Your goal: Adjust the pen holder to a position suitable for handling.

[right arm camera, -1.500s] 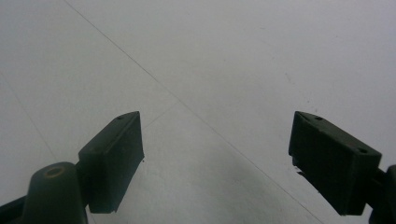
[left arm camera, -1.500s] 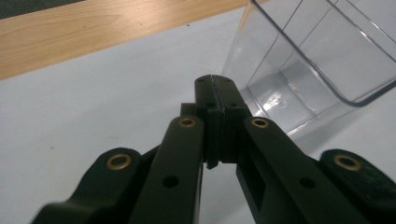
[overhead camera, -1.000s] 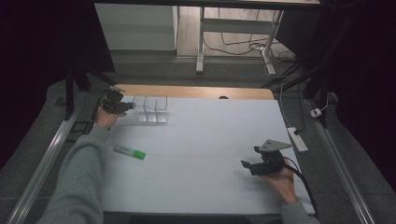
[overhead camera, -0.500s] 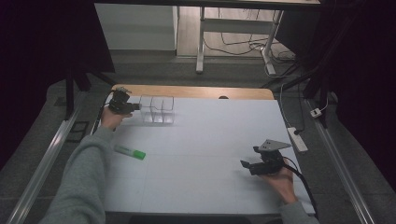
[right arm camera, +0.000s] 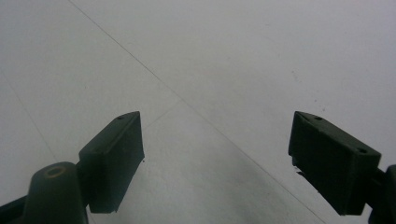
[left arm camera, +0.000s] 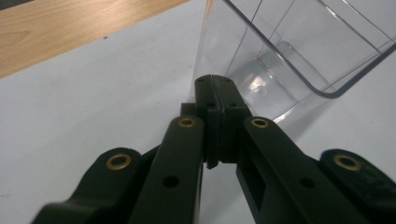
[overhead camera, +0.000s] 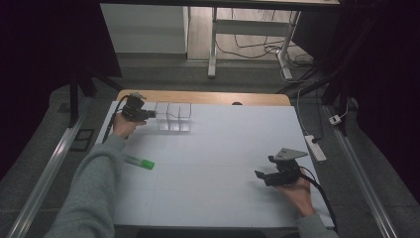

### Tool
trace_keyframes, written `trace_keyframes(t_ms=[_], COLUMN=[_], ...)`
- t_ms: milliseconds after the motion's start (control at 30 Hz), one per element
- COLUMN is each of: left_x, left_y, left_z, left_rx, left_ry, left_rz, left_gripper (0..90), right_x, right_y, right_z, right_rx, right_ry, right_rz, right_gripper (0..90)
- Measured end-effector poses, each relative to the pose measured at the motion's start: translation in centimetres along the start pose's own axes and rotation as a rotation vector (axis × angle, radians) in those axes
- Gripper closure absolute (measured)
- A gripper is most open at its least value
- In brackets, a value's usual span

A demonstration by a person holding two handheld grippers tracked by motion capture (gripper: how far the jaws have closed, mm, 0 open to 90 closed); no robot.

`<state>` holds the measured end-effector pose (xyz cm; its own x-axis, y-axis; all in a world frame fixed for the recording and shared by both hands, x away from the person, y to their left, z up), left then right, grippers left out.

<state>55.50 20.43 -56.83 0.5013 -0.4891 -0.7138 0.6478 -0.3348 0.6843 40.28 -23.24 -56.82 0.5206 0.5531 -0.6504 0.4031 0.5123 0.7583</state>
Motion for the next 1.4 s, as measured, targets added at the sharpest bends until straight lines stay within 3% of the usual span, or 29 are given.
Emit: trace_keyframes(t_ms=[433, 1400], left_x=[0.9, 3.8], left_y=[0.3, 2.8], left_z=[2.1, 6.1], left_rx=[0.040, 0.094], left_ry=[-0.043, -0.092], left_rz=[-0.015, -0.025], left_gripper=[89.5, 89.4], right_x=[0.0, 0.2], right_y=[0.0, -0.1], right_z=[0.0, -0.1], right_rx=[0.001, 0.002], right_ry=[0.001, 0.009], right_rz=[-0.001, -0.006], right_gripper=[17.5, 17.5])
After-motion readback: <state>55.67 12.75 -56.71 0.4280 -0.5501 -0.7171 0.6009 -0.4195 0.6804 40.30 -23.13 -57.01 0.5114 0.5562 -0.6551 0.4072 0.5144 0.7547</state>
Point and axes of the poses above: each handheld gripper's, and its own axes: x roughly forward along the jaws, y roughly out of its top, z roughly to its right, the point moved 10 cm from there along x, roughly forward along the jaws
